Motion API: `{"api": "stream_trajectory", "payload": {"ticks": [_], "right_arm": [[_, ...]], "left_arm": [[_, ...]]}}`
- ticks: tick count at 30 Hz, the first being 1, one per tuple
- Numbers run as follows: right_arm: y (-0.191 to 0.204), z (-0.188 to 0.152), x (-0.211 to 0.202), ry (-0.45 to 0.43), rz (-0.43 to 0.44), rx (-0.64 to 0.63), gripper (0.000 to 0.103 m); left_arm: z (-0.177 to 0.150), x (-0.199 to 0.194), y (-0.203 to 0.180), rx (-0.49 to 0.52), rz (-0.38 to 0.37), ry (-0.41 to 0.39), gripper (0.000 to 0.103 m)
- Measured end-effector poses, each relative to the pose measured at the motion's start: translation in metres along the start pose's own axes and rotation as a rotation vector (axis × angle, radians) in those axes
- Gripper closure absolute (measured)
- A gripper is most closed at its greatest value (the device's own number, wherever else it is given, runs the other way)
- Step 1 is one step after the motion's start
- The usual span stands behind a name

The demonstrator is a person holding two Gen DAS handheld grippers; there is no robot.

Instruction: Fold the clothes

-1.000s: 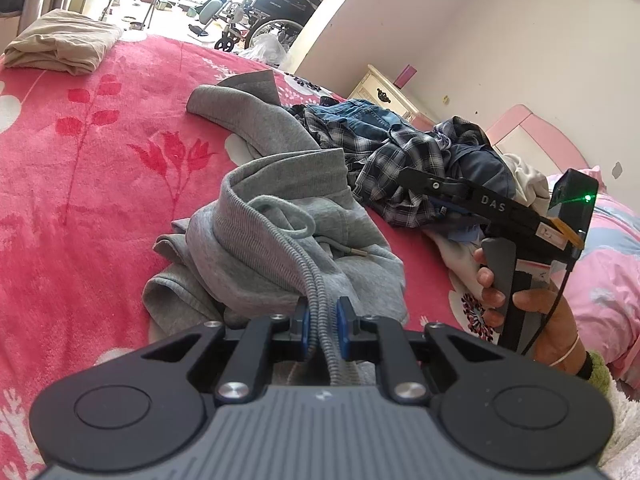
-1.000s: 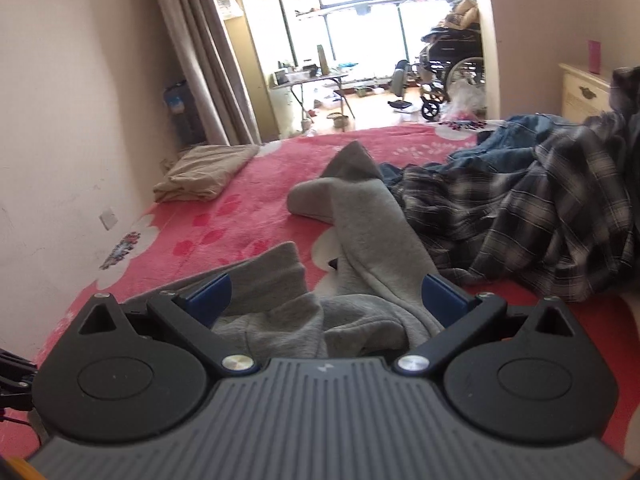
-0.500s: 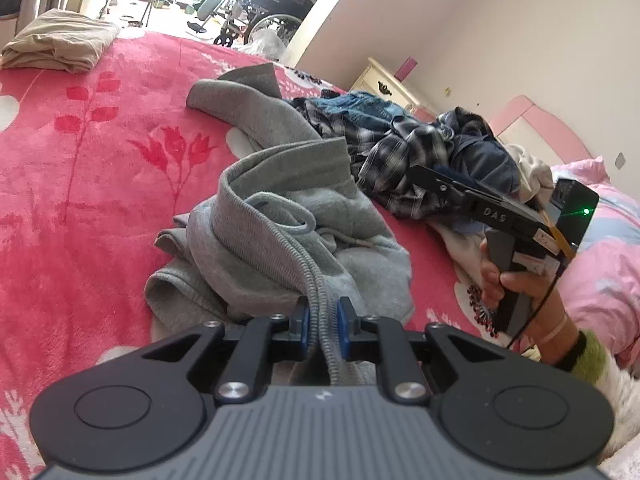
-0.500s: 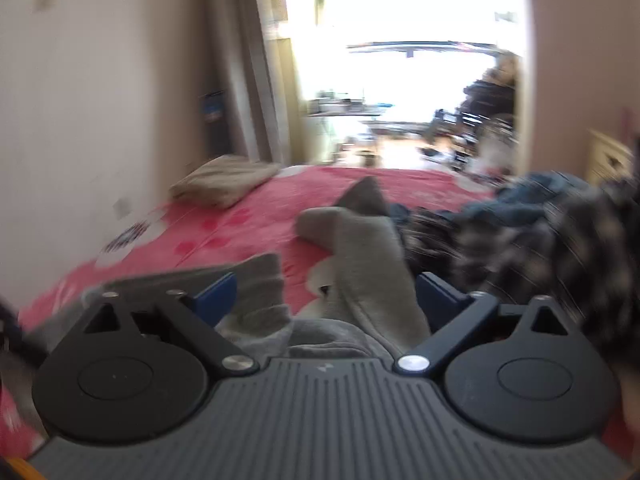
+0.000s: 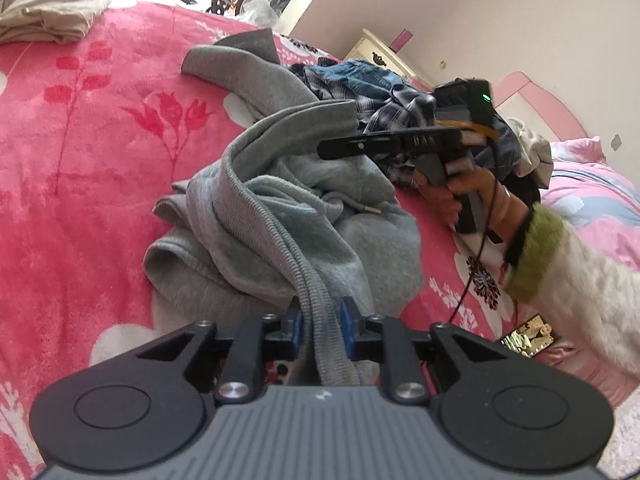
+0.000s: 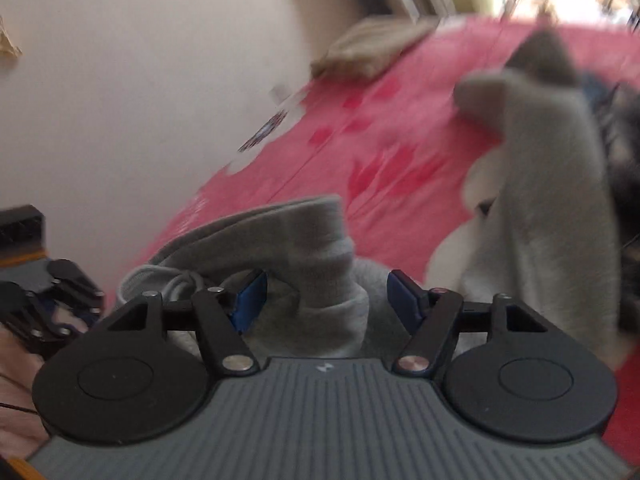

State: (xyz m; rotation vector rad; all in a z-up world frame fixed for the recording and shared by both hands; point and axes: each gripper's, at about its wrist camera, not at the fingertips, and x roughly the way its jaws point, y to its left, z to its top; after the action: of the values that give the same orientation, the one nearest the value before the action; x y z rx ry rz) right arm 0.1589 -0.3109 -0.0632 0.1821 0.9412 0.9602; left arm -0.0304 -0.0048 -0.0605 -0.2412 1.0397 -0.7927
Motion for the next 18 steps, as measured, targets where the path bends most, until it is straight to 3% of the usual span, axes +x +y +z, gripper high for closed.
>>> {"api": "stream_trajectory", "payload": {"ticks": [5, 9, 16, 18], "right_arm": [[-0.011, -0.002, 0.010, 0.038, 0.215, 0.082, 0.036], [0.002, -0.009, 0.025, 0.069, 0.207, 0.025, 0.039], [0.007, -0.015, 0.017, -0.033, 0.163, 0.046, 0.082], [0.011, -0.017, 0.016, -0.051, 0.132, 0.026, 0.087]], "left_arm": [[-0.001, 0.008, 0.005, -0.020, -0.025, 0.032, 0.058], [-0.003, 0.022, 0.013, -0.060, -0.016, 0.068, 0.055], [-0.011, 0.042, 0.034, -0.184, 0.026, 0.114, 0.060], [-0.014, 0.044, 0.039, -0.205, 0.026, 0.111, 0.060]]}}
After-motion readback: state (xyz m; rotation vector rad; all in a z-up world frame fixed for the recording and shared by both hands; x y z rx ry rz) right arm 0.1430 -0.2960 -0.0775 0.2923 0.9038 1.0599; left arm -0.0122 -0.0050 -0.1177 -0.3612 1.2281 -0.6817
